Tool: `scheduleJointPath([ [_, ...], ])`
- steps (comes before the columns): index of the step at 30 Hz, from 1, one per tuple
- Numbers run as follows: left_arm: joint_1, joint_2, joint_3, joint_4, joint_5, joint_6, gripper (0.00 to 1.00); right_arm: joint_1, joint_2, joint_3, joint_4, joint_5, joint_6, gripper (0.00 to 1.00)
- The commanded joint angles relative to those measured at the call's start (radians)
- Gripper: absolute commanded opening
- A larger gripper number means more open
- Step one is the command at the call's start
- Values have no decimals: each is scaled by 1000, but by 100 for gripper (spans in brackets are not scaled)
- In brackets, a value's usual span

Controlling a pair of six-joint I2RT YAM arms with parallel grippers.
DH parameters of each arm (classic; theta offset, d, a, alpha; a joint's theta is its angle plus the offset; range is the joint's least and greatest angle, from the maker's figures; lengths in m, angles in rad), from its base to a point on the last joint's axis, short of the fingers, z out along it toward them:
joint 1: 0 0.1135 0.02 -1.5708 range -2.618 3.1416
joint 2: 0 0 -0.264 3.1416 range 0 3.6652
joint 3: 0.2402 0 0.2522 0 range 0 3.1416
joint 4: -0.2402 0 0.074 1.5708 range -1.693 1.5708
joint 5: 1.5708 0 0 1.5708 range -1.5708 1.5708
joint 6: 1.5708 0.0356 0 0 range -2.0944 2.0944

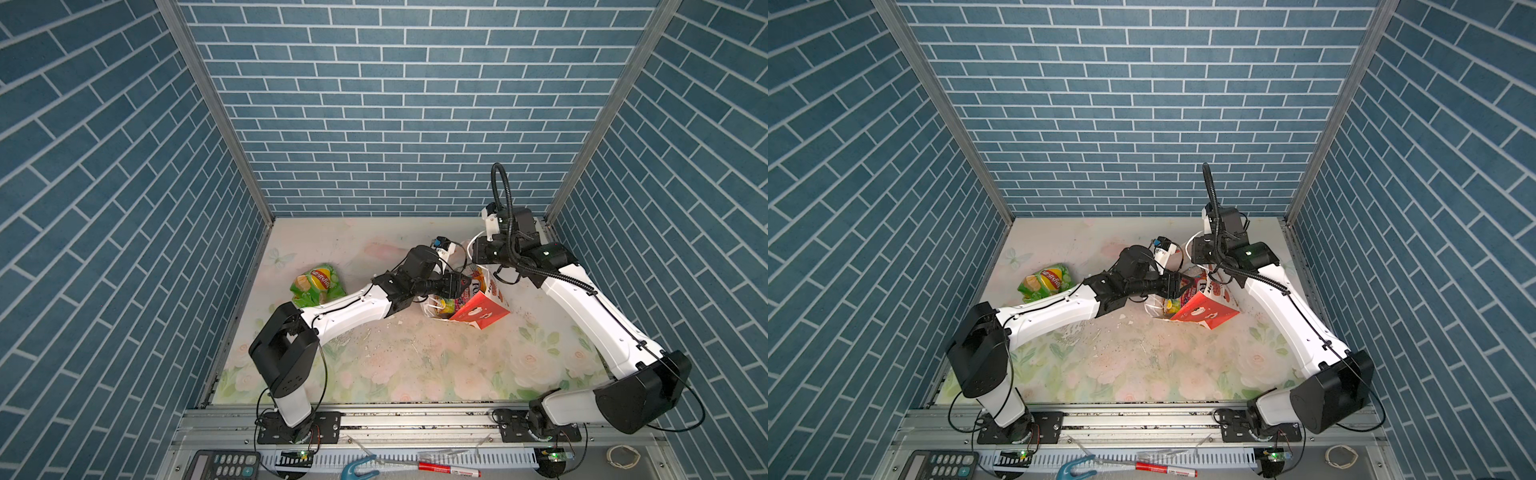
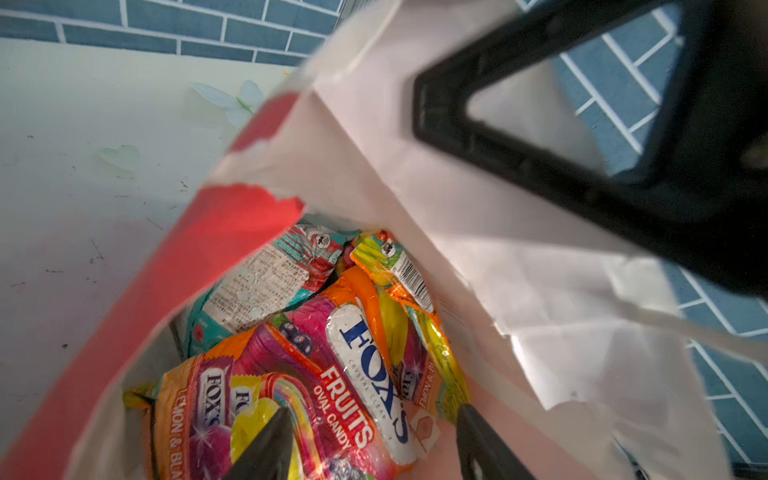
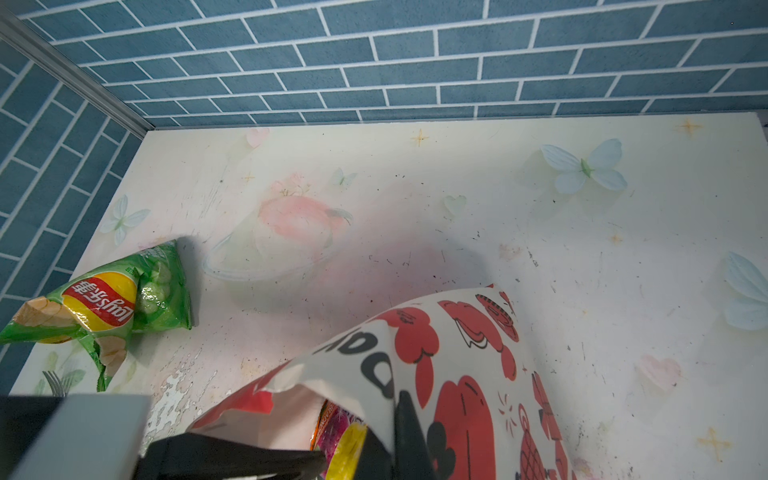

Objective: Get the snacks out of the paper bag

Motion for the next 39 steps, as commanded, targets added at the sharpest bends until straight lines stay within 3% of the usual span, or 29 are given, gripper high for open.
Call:
scheduleJointPath([
  [1, -13, 4, 25, -1, -4, 7, 64, 3, -51, 4, 48, -2, 0, 0],
  [16, -16, -20, 22, -5, -51, 21, 68, 4, -63, -8, 30, 18, -4, 0],
  [22, -27, 20, 16, 27, -19, -11, 69, 5, -66, -7, 27, 33, -8, 0],
  [39, -61, 157, 114, -84, -82, 54, 74, 4, -77, -22, 31, 43, -3, 0],
])
